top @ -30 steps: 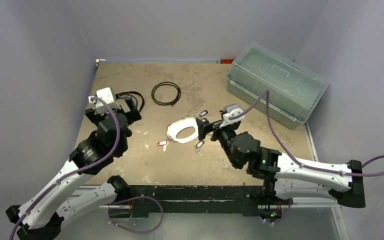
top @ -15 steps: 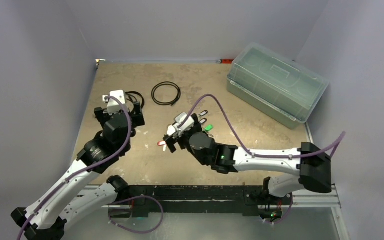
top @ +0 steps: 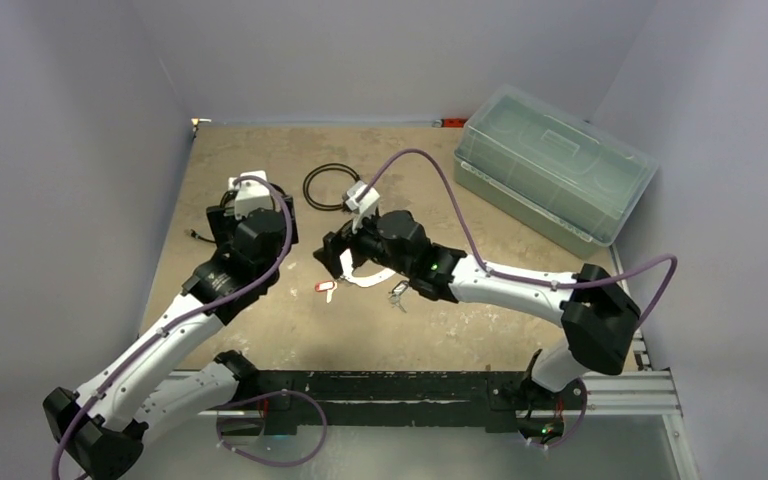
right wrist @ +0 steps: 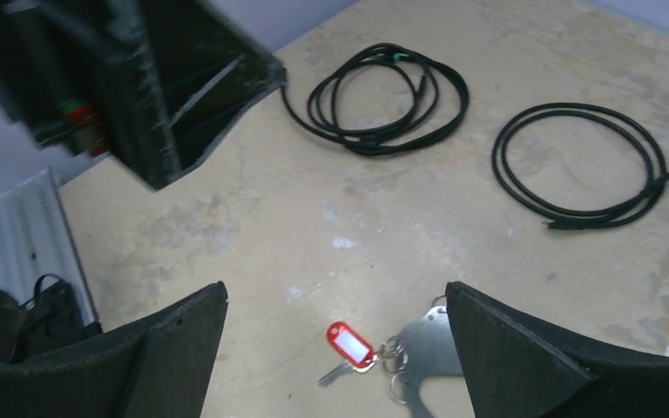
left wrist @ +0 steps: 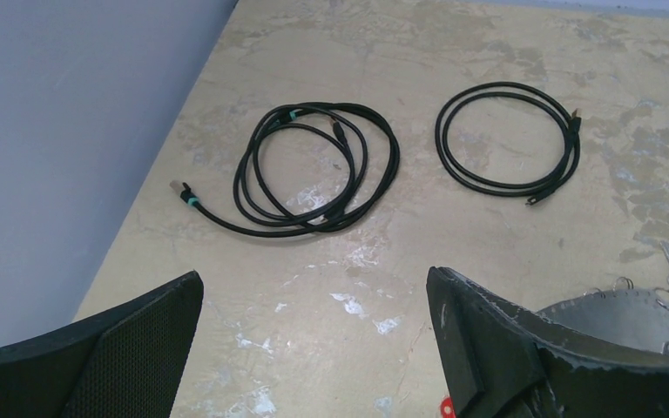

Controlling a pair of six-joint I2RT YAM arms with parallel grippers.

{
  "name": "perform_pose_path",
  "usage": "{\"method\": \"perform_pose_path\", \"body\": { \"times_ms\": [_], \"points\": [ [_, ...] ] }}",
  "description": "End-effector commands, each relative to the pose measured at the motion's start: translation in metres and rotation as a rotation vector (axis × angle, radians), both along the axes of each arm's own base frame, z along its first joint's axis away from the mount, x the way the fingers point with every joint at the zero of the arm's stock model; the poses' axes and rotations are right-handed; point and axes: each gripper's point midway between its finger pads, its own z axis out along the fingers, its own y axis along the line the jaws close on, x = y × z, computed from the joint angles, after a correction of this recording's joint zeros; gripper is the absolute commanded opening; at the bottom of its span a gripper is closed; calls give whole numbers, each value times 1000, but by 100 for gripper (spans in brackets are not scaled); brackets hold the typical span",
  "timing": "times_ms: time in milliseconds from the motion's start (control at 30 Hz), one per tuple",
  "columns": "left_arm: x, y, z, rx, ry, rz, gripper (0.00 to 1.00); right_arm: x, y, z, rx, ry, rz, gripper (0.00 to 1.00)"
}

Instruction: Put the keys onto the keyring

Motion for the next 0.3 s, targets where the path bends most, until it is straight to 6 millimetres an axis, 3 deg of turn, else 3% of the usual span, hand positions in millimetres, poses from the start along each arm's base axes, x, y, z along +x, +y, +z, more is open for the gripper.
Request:
{"method": "perform_pose_path", "body": {
  "times_ms": [0,133,267],
  "points": [
    [5,-17,11,-78,-11,-78,99,-32,0,8,129,-20,117,99],
    [3,-23,5,-85,16,-120,99,-42,1,8,195,98,118,99],
    [5,-26,2,-76,42,-129,99,-38,-3,9,143,125,85,99]
  ]
}}
